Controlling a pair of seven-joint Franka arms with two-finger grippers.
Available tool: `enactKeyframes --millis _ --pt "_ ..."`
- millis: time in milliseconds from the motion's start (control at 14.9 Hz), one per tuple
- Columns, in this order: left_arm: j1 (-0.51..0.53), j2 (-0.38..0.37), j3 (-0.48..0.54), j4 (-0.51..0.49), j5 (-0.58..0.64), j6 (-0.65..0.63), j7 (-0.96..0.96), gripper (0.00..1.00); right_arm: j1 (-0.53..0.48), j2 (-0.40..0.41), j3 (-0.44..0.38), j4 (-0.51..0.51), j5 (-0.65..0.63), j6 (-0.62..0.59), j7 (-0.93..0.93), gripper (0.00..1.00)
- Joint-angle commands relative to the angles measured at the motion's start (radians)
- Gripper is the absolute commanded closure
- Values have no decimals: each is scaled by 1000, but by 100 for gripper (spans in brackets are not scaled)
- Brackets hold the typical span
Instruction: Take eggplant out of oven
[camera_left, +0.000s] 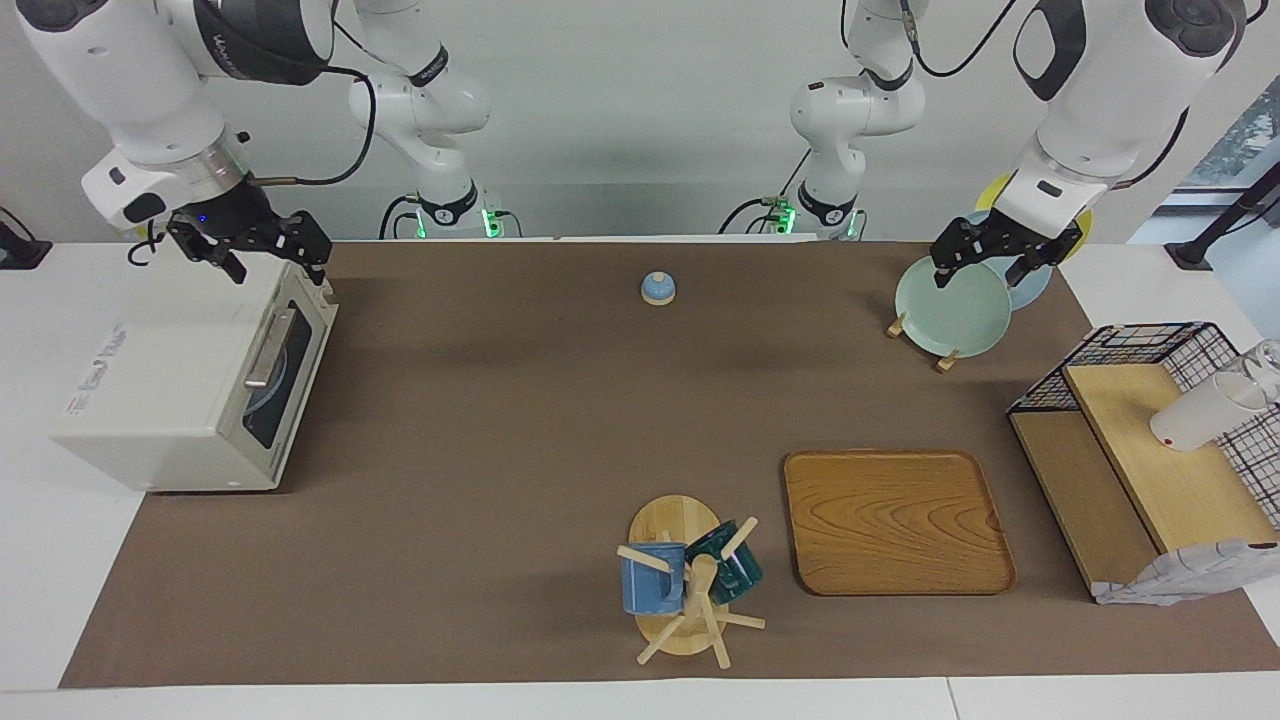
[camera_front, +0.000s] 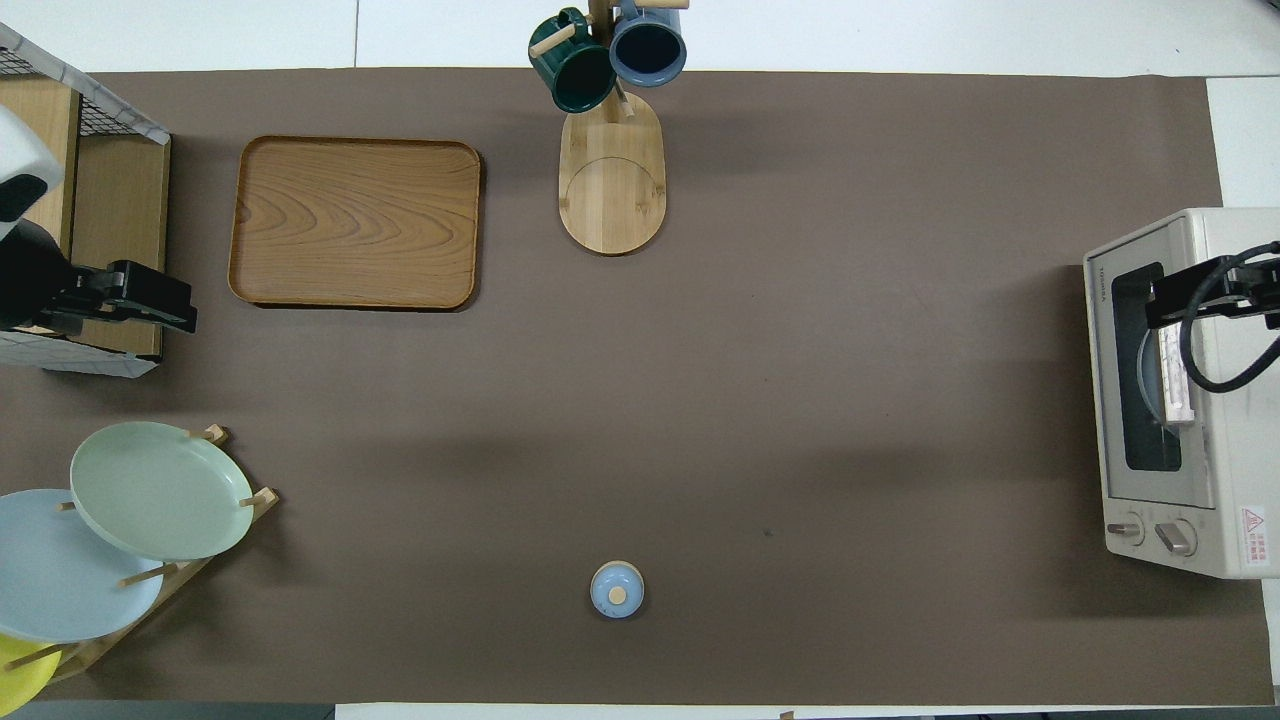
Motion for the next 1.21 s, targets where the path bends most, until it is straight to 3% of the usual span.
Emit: enactKeyframes --millis 0,605,739,807,1143 --pt "17 -28 -9 -32 14 16 13 0 -5 -4 1 1 10 12 13 0" --pt "17 -28 -9 -32 14 16 13 0 -5 -10 2 -18 4 39 -5 3" --pt "17 -28 -9 -32 14 16 13 0 -11 -15 1 -36 4 84 -33 85" --pt "17 -28 -9 -32 14 16 13 0 -24 -18 1 -53 4 90 -51 100" --pt "17 -28 -9 -32 14 16 13 0 -80 -46 -1 -212 -10 188 -20 100"
